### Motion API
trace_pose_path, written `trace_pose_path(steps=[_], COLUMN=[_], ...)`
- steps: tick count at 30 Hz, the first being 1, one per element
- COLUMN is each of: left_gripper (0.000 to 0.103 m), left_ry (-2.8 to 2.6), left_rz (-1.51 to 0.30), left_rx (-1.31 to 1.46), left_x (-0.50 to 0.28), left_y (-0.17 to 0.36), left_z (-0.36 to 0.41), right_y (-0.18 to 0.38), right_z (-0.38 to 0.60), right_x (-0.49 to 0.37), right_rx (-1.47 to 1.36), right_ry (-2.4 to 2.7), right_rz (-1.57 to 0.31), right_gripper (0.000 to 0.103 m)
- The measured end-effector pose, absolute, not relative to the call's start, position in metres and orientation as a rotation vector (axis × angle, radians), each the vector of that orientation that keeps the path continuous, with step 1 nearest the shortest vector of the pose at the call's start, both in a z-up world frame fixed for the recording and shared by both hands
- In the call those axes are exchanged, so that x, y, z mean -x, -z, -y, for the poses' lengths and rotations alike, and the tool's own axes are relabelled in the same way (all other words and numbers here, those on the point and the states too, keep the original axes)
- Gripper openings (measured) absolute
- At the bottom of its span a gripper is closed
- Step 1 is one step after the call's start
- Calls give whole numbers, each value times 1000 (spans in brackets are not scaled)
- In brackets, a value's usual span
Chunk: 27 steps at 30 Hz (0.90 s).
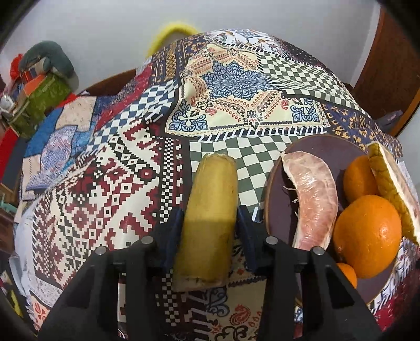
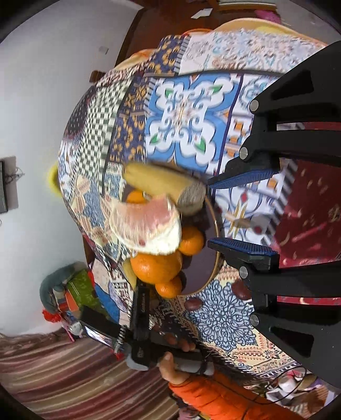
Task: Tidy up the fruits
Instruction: 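Lower the yellow corn cob onto the plate with the left tool and open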
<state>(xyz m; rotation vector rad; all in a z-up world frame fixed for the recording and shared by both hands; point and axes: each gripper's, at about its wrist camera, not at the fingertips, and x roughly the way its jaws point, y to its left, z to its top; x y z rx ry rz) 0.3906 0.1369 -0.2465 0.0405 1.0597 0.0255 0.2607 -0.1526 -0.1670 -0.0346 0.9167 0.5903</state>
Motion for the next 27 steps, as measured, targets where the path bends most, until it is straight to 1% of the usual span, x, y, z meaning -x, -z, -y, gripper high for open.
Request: trace_pose_path(steps=[6, 16, 27], left_gripper=[38, 38, 38], left_ry=[-40, 54, 193], left_rz=[-1023, -949, -987], left_rx=[-58, -49, 7], left_x=[-375, -369, -393], left_y=[231, 190, 197], left_z=[-134, -104, -71], right_y=[161, 151, 150], right_z=[164, 157, 160], right_x=[-263, -263, -265], right_rx=[14, 17, 26], right_ry=[-555, -593, -593], right_rz=[-892, -840, -830], right_gripper=[36, 36, 36])
